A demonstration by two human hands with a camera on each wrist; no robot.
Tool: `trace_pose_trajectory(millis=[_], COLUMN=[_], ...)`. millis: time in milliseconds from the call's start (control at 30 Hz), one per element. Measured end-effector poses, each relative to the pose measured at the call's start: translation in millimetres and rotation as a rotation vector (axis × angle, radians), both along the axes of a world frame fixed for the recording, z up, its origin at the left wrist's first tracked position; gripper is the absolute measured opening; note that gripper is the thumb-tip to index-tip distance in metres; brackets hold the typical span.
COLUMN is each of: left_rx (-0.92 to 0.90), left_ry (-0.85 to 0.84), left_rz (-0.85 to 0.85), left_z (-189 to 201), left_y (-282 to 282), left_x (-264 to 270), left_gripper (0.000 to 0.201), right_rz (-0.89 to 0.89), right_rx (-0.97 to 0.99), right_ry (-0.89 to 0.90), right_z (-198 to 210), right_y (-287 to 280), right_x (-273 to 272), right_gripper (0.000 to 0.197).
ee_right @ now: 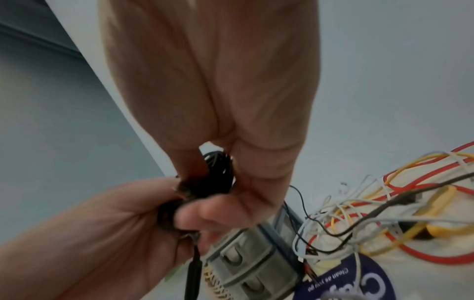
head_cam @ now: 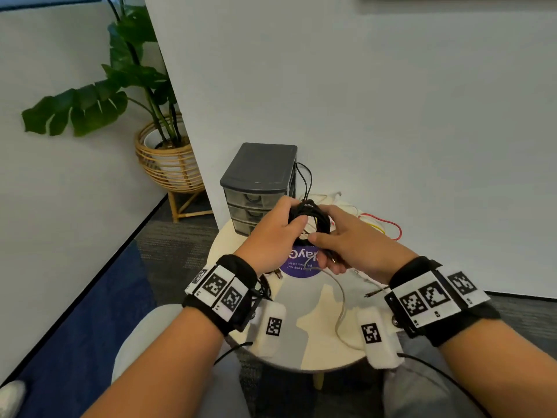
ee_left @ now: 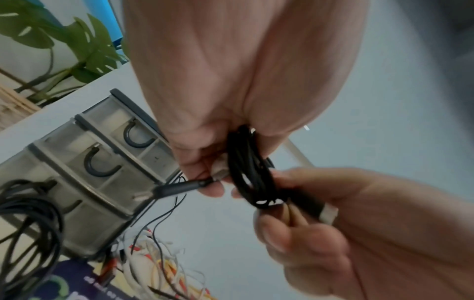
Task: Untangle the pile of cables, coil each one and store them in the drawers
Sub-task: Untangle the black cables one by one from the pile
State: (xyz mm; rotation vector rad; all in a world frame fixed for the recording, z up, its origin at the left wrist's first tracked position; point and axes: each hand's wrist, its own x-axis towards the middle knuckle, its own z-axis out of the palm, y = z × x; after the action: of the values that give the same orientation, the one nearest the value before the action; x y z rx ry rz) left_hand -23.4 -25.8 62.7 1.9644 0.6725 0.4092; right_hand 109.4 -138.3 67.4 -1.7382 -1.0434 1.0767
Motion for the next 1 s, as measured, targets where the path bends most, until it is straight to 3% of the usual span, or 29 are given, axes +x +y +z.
trace_pose_trajectory(millis=[167, 300, 433, 600, 733, 867, 1000], left_rx=[0.025, 0.104, 0.085, 0.055, -0.080, -0.393, -0.402], left_ry=[0.009, 0.053, 0.045, -0.001, -0.053, -0.137, -0.163], left_rz=[-0.087, -0.132, -0.166, -0.184, -0.176, -0.208, -0.184], left_z=[11.9, 9.3, 8.7, 14.7, 18.4, 18.9, 16.1], left_y=[10.5, 9.8, 6.9, 0.0, 2.5, 1.3, -1.5], left_x=[-13.5, -17.5, -14.5, -5.5, -3.2, -4.6, -1.5], left_gripper=[0.026, 0.023, 0.022, 0.020, 0.023, 0.031, 0.031], right_rz=[0.083, 0.156, 0.095, 0.069, -0.017, -0.127, -0.191], right_rx=[0.078, 0.034, -0.002, 0.093, 0.196, 0.250, 0.313], right_ry=[0.004, -0.051, -0.034, -0.021, 0.014, 0.035, 0.084], right_z=[14.0, 10.3, 8.1, 7.5, 3.0, -2.6, -3.1], right_y=[-19.3, -23.8, -14.6, -0.6, 1.8, 2.5, 3.6], right_x=[16.8, 17.4, 21.2, 17.0, 19.5, 17.1, 13.9], right_gripper=[0.061, 0.042, 0.022, 0.024, 0.022, 0.014, 0.014])
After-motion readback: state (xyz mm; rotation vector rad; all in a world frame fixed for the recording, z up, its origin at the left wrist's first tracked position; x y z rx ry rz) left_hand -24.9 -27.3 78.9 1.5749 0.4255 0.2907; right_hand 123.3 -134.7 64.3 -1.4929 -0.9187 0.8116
